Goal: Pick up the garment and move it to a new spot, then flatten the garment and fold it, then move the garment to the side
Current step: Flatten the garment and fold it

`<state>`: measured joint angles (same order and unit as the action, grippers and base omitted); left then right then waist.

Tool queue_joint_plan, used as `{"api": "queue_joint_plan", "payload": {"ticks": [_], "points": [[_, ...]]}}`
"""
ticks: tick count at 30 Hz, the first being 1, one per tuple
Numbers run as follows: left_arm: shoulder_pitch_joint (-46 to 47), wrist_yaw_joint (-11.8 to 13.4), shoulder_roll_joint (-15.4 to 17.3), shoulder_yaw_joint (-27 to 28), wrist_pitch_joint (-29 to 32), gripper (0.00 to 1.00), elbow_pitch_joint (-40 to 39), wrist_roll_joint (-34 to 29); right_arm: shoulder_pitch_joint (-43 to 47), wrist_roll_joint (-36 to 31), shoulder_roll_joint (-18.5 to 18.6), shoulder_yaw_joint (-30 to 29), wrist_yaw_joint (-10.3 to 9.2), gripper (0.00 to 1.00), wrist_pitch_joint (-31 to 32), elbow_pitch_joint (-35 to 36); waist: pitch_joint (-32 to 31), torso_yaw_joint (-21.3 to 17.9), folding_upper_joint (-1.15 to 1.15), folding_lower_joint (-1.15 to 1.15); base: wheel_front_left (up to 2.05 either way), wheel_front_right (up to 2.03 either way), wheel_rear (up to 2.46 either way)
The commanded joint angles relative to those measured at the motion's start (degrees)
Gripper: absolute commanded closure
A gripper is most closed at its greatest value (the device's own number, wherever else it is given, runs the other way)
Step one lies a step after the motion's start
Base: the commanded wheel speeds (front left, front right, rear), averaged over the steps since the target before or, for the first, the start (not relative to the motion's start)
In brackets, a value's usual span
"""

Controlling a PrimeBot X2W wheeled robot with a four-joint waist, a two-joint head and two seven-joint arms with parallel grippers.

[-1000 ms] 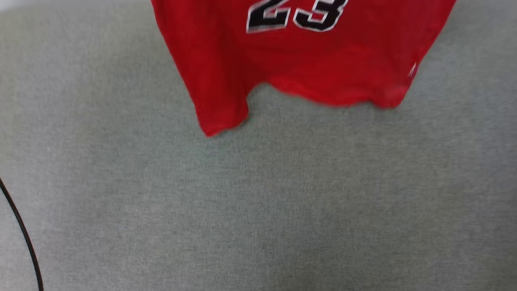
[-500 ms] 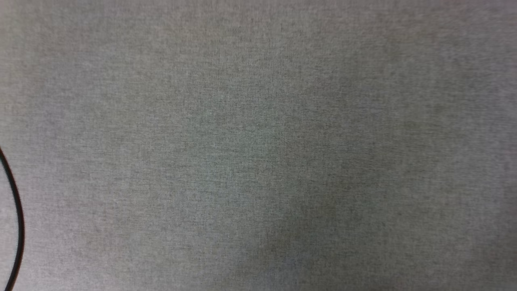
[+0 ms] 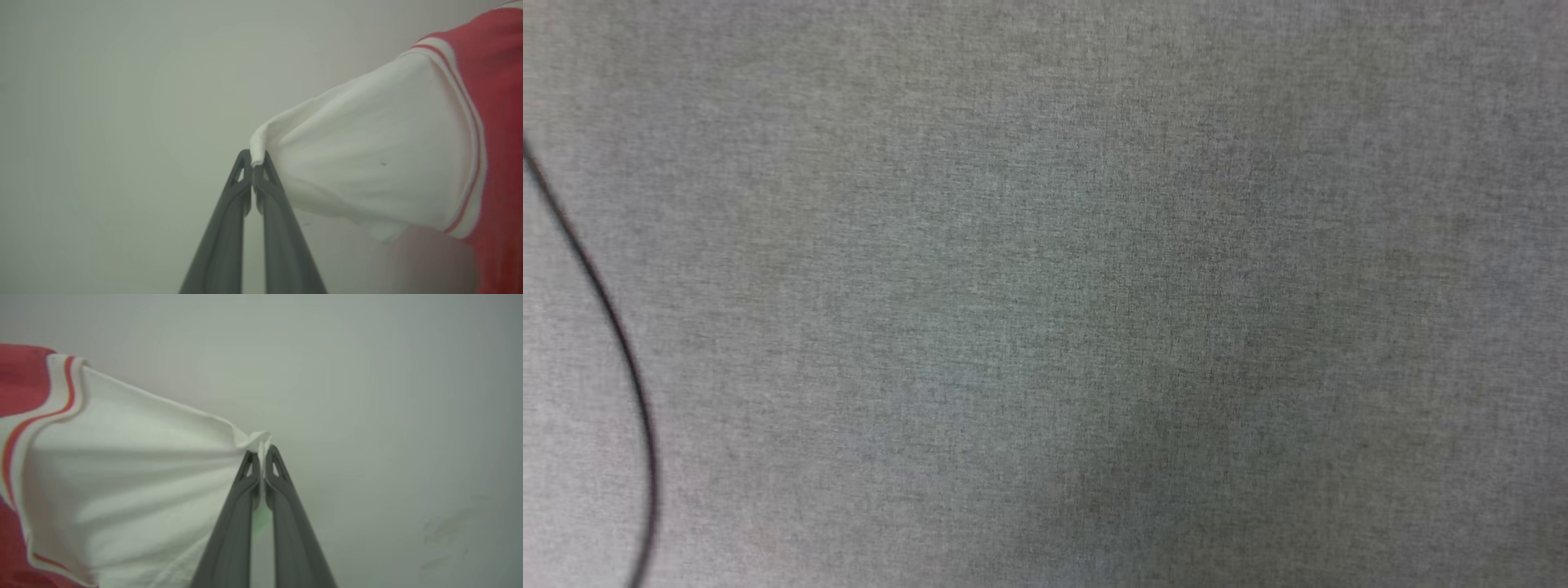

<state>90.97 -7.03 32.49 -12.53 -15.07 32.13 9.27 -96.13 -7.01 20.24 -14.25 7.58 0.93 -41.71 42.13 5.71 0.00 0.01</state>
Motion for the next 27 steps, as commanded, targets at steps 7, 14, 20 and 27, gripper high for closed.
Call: {"api": "queue_joint_plan", "payload": {"ticks": [7,14,20,27], "points": [[-15.67,0.34,-2.96,1.64,-0.12,1.00,-3.58,0.90,11.53,4.82,0.12,-1.32,-0.16,1.00,-2.19,-3.23,-5.11,-0.33,0.00,-0.01,0.00,0.00,0.00],[-32.73,1.19,-5.44,0.54,-0.13,1.00,-8.20,-1.74,26.60,11.95,-0.01,-2.43,-0.16,1.00,-2.14,-4.58,-12.48,-0.78,0.00,-0.01,0.00,0.00,0.00],[-47.58,1.52,-7.47,0.58,-0.13,1.00,-10.27,-0.97,40.81,20.40,0.44,2.07,-0.16,1.00,0.37,-3.54,-18.71,-1.62,0.00,-0.01,0.00,0.00,0.00],[-63.54,2.77,-7.69,1.46,-0.13,1.00,-12.38,-1.01,55.58,30.86,2.41,8.25,-0.16,1.00,4.66,1.89,-24.29,-2.93,0.00,-0.01,0.00,0.00,0.00]]}}
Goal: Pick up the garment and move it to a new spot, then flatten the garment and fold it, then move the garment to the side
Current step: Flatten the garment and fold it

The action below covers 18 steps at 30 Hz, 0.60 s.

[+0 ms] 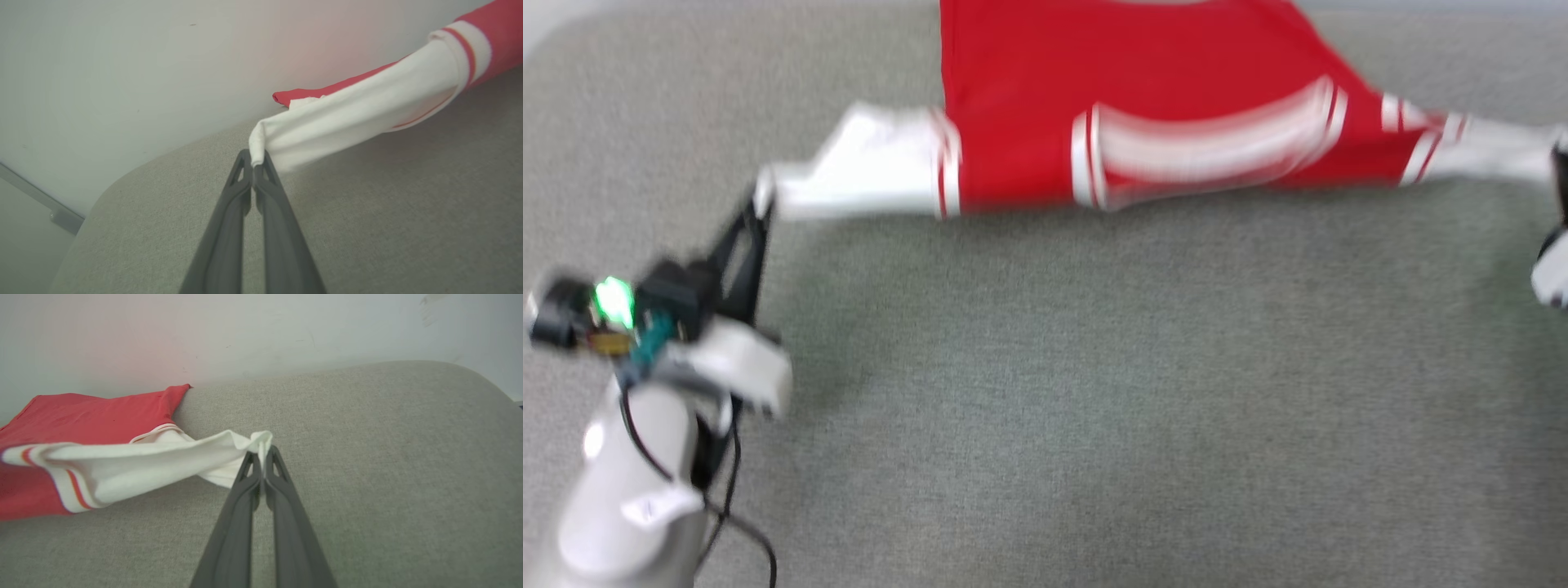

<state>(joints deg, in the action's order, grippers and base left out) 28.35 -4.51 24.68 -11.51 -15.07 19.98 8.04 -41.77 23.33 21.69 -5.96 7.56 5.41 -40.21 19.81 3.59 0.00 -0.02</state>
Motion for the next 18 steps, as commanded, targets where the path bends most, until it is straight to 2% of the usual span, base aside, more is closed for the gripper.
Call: {"api": "queue_joint_plan", "payload": {"ticks": [1,13,18], "points": [[-2.81,0.29,-0.10,0.61,-0.13,1.00,-0.76,0.43,3.23,1.92,1.32,0.77,-0.14,1.00,0.79,1.38,-2.71,-0.88,0.00,0.02,0.00,0.00,0.00],[-19.16,-0.80,0.16,-1.11,0.68,1.00,-1.99,1.89,22.90,12.81,7.57,11.34,-0.14,1.00,7.20,15.56,-10.64,-1.41,0.00,0.02,0.00,0.00,0.00],[-23.61,-0.97,1.32,-1.41,3.62,1.00,-3.88,3.21,29.12,17.50,10.31,12.01,-0.14,1.00,11.21,19.74,-12.71,-1.64,0.00,0.02,0.00,0.00,0.00]]}}
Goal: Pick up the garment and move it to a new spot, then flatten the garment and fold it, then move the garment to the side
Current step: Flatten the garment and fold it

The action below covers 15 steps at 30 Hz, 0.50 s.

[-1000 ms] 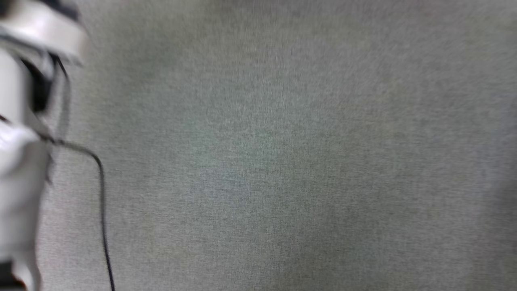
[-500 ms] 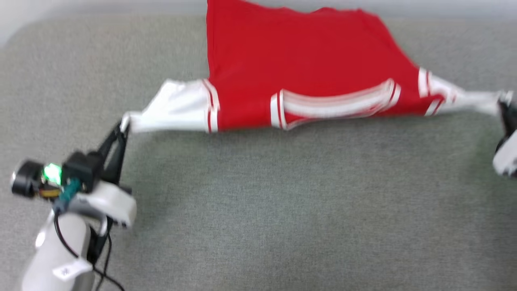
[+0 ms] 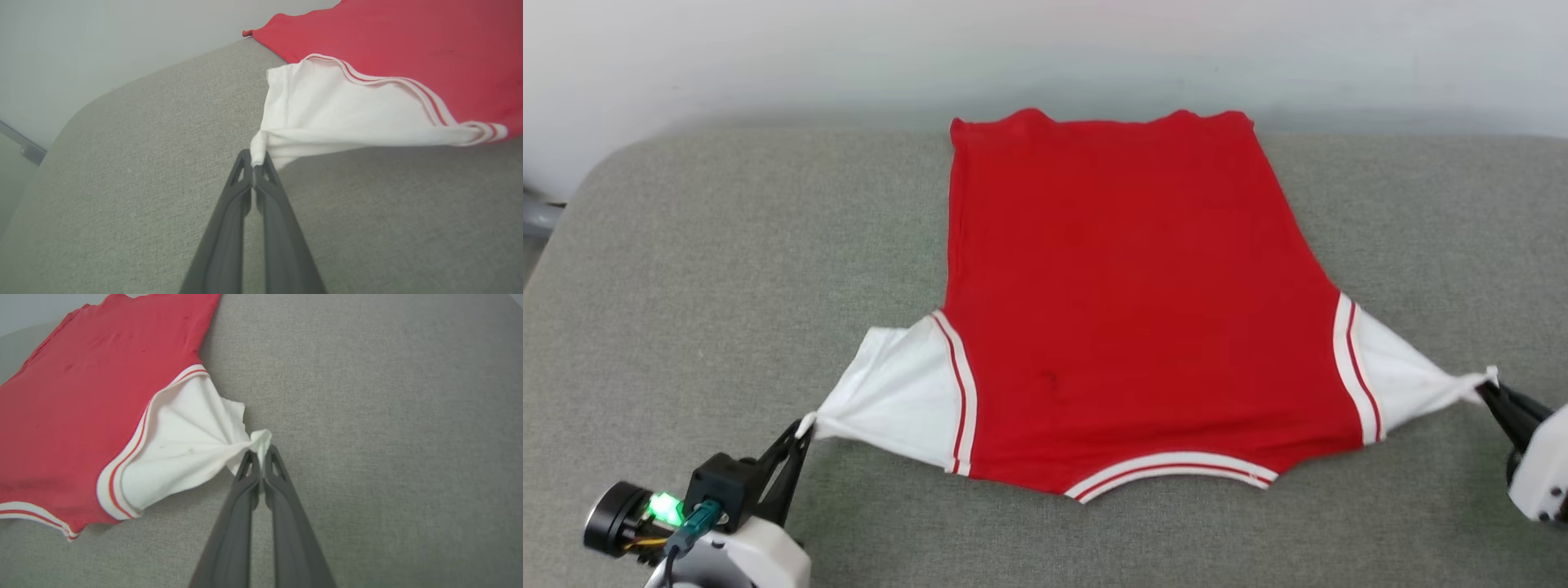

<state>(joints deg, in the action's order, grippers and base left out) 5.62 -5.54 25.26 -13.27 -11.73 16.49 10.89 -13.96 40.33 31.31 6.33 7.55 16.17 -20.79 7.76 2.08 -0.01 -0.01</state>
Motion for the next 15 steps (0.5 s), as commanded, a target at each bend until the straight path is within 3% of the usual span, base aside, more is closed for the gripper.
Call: {"api": "queue_joint_plan", "payload": {"ticks": [1,7,15], "points": [[-1.91,0.14,1.18,0.62,0.85,1.00,-1.01,0.66,2.63,1.44,1.11,-0.49,-0.13,1.00,1.46,1.01,-0.94,-0.17,0.01,0.01,0.00,0.00,0.00],[-8.28,-0.02,3.62,1.91,4.92,1.00,-6.13,3.21,10.12,5.62,3.31,-2.98,-0.13,1.00,8.13,6.03,-1.90,0.03,0.01,0.01,0.00,0.00,0.00],[-14.09,-0.93,4.88,-0.69,9.59,1.00,-13.02,6.00,17.90,6.85,3.76,-6.01,-0.12,1.00,15.33,13.58,-1.57,0.54,0.01,0.01,0.00,0.00,0.00]]}}
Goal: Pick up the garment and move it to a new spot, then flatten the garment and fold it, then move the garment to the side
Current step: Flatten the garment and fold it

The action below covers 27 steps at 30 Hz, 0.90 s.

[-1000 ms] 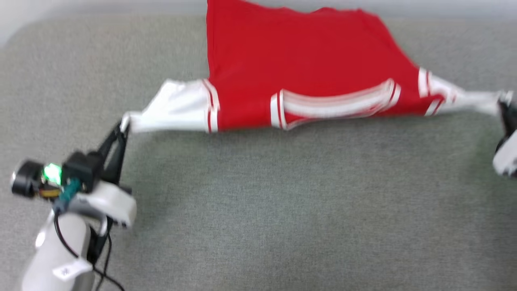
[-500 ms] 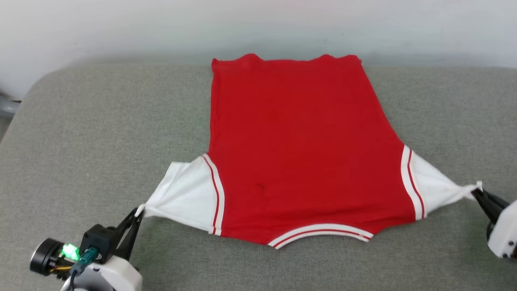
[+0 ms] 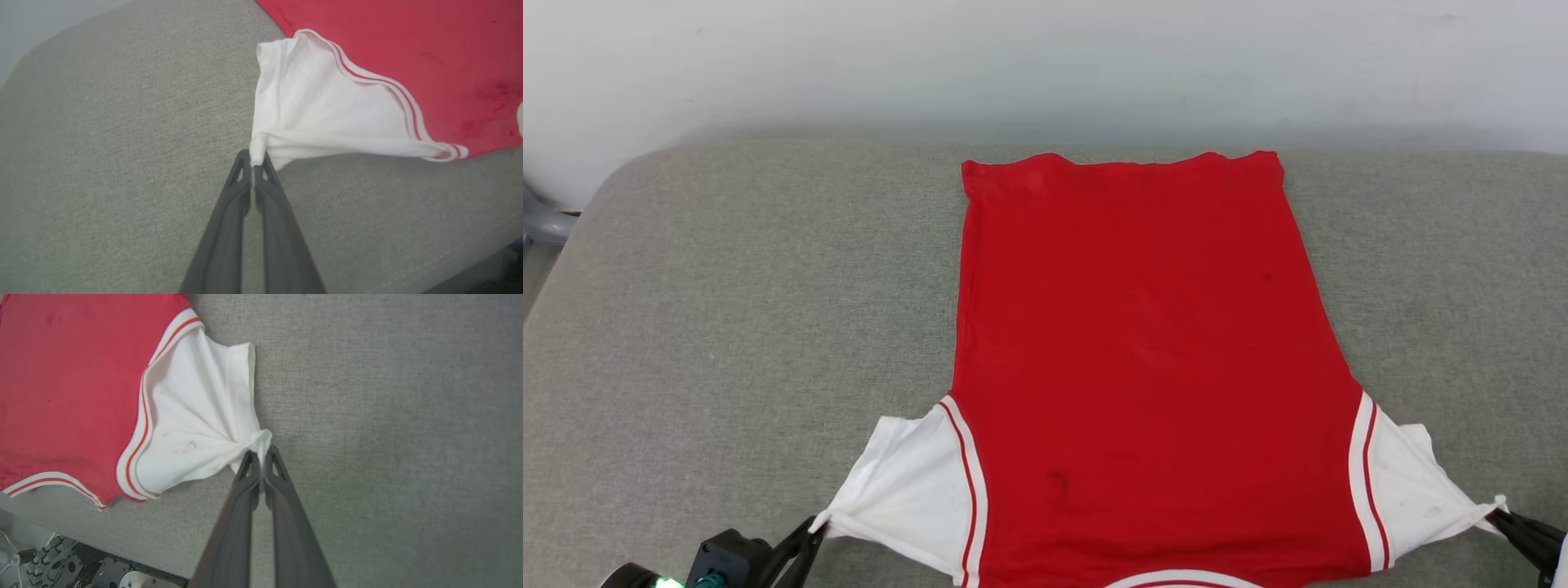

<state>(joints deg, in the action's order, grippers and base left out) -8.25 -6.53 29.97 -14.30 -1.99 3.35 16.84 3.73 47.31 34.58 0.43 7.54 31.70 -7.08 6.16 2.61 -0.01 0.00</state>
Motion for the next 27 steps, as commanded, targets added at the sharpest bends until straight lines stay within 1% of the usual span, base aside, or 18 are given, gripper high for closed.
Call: {"api": "queue_joint_plan", "payload": {"ticks": [1,4,6,7,8,9,11,13,16,19,22,27], "points": [[-0.53,0.07,0.18,0.08,0.33,1.00,-0.61,0.27,0.82,-0.44,0.14,-0.61,-0.11,1.00,0.38,0.66,0.12,0.08,0.01,0.00,0.00,0.00,0.00],[-0.32,-0.10,0.25,-0.67,1.47,1.00,-2.11,0.89,1.55,-1.40,-0.75,-1.67,-0.11,1.00,1.96,2.30,0.48,0.34,0.01,0.00,0.00,0.00,0.00],[0.58,-0.16,-0.36,-0.70,1.91,1.00,-3.01,1.83,0.69,-2.29,-1.39,-2.55,-0.11,1.00,2.80,2.85,0.95,0.45,0.01,0.00,0.00,0.00,0.00],[0.93,-0.20,-0.75,-0.90,2.38,1.00,-3.43,2.35,0.04,-2.86,-1.70,-3.01,-0.11,0.82,3.17,2.97,1.17,0.51,0.01,0.00,0.00,0.00,0.00],[1.26,-0.27,-0.84,-1.19,2.93,1.00,-3.87,2.75,-0.43,-3.21,-2.09,-3.46,-0.11,0.03,3.59,3.18,1.40,0.62,0.01,0.00,0.00,0.00,0.00],[1.64,-0.36,-0.78,-1.52,3.57,1.00,-4.50,3.10,-0.70,-3.31,-2.54,-3.69,-0.11,0.00,4.74,3.23,1.69,0.73,0.01,0.00,0.00,0.00,0.00],[2.46,-0.35,-0.49,-2.00,4.76,1.00,-6.06,3.58,-1.82,-3.94,-2.72,-4.70,-0.09,0.00,6.30,4.04,2.50,0.97,0.01,0.00,0.00,0.00,0.00],[3.05,-0.37,-0.36,-2.14,5.63,1.00,-7.94,3.94,-3.40,-5.29,-1.99,-5.64,-0.08,0.00,7.76,5.30,3.70,1.31,0.01,0.00,0.00,0.00,0.00],[3.09,-0.16,0.03,-1.83,7.00,1.00,-10.76,4.65,-7.21,-5.64,-3.49,-7.12,-0.08,0.00,11.35,8.16,6.10,1.82,0.01,0.00,0.00,0.00,0.00],[3.12,-0.06,0.67,-2.01,8.85,1.00,-14.10,5.00,-13.40,-6.68,-4.86,-8.53,-0.08,0.00,16.13,11.23,9.01,2.53,0.01,0.00,0.00,0.00,0.00],[3.95,-0.15,1.29,-2.40,10.71,1.00,-17.65,5.20,-21.04,-8.60,-6.87,-9.05,-0.08,0.00,21.93,12.71,12.46,3.85,0.01,0.00,0.00,0.00,0.00],[6.46,-0.33,1.49,-3.59,12.58,1.00,-22.38,4.81,-34.67,-14.47,-9.75,-10.76,-0.08,0.00,31.25,10.64,18.47,7.32,0.01,0.00,0.00,0.00,0.00]]}}
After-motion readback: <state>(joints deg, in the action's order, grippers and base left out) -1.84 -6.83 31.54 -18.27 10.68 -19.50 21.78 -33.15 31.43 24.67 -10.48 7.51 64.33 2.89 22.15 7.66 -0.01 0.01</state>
